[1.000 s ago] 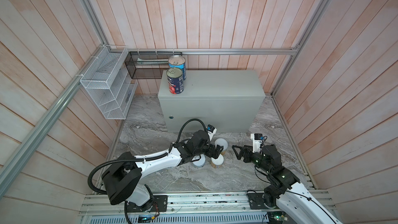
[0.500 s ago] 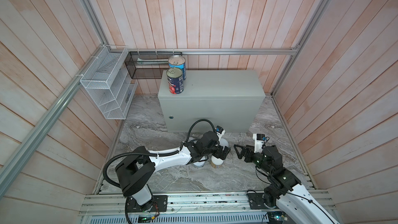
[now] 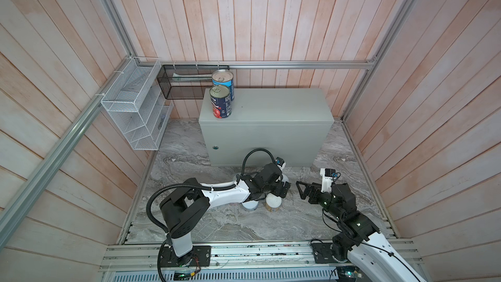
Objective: Place and organize the canned foods onto the counter
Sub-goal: 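Close the left gripper on the green-and-orange fruit can and lift it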
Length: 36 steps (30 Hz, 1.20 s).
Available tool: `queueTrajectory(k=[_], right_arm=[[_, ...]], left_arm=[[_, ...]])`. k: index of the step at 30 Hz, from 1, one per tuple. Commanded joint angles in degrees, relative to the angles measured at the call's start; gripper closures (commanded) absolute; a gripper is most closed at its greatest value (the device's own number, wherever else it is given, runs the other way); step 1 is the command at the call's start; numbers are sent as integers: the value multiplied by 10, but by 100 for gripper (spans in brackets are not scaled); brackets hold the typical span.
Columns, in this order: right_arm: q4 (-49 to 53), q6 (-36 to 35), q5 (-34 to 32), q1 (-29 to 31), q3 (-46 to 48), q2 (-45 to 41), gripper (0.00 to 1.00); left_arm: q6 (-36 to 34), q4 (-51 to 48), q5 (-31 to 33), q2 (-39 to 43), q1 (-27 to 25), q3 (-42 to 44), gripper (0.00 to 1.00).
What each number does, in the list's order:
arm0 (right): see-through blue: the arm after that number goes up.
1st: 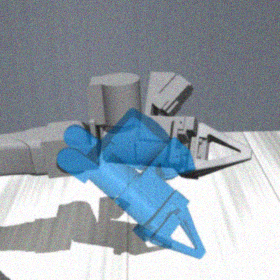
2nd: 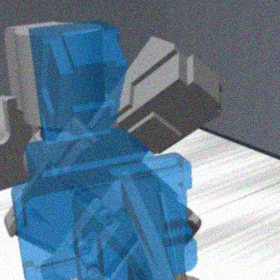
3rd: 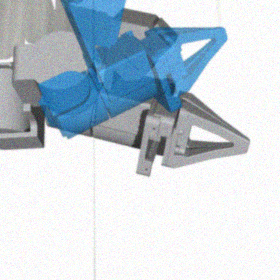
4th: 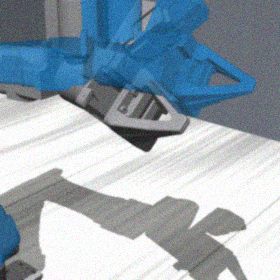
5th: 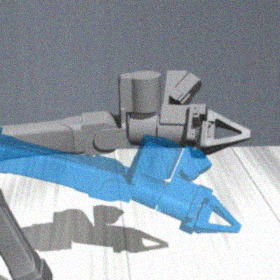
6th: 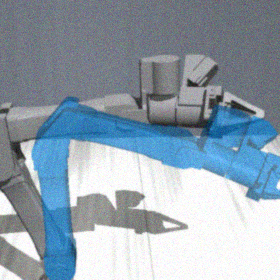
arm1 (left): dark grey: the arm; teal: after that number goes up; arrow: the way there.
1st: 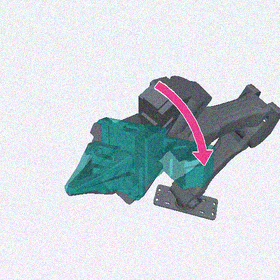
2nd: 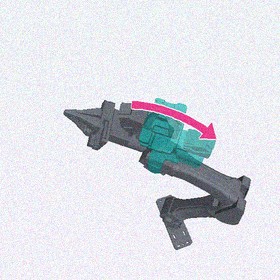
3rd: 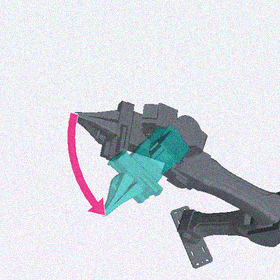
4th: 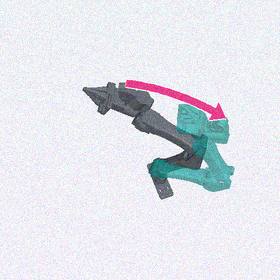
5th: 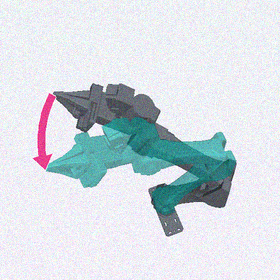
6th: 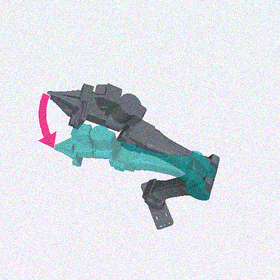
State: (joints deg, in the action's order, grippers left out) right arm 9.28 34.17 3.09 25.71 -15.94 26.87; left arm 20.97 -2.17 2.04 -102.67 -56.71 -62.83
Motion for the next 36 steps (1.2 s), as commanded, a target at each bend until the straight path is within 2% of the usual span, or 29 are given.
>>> queueTrajectory(k=[1, 4, 5, 10, 14, 21, 23, 36], right_arm=[[18, 8, -14, -6, -4, -5, 3], [25, 8, -16, -9, -7, -7, 3], [27, 8, -18, -10, -7, -6, 3], [21, 12, -9, -15, -3, -3, 3], [19, 15, -7, -16, -3, -1, 3], [21, 12, -9, -17, 3, -1, 3], [19, 13, -11, -19, 9, -1, 3], [4, -1, -4, -23, 2, 24, 3]], left_arm=[[-8, -11, 14, -21, -2, -21, 4], [-11, -12, 22, -32, -2, -25, 7], [-13, -9, 22, -34, -2, -25, 14], [-20, -2, 34, -38, -2, -28, 26], [-24, -8, 40, -45, -2, -40, 27], [-21, -3, 36, -16, -2, -32, 37], [-19, 1, 28, 0, -2, -28, 46], [-11, -20, 3, 59, 10, -30, 48]])
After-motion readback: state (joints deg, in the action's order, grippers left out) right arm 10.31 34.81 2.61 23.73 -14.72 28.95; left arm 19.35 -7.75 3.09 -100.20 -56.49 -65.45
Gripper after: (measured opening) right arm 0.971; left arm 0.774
